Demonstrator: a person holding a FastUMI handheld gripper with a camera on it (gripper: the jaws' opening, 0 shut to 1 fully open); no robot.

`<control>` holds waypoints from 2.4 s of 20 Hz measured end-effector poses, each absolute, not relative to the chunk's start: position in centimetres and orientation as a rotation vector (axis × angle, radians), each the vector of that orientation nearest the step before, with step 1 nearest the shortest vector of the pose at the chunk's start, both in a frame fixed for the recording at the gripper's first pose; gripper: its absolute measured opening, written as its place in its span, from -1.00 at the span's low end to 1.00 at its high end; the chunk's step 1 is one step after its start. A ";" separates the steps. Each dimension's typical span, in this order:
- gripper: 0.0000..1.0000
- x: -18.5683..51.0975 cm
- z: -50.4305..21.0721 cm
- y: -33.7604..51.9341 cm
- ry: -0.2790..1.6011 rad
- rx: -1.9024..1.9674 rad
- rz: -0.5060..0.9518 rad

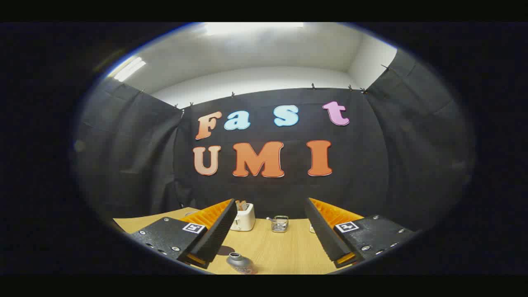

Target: Take the bottle from table, then pour the juice into the cup, finally place the bottle on the coaster

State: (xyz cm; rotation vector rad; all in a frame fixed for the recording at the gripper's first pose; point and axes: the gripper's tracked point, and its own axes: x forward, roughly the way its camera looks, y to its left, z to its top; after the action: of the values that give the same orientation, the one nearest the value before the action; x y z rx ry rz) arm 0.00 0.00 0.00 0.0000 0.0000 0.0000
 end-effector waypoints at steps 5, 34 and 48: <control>0.97 -0.9 1.1 2.0 -0.016 0.013 0.042; 0.97 -2.1 -11.1 6.7 0.110 -0.046 0.135; 0.98 -3.7 -24.2 8.1 0.337 -0.003 0.155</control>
State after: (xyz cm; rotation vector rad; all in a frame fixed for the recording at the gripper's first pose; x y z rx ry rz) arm -3.68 8.06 -24.18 -0.0034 0.3365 0.1550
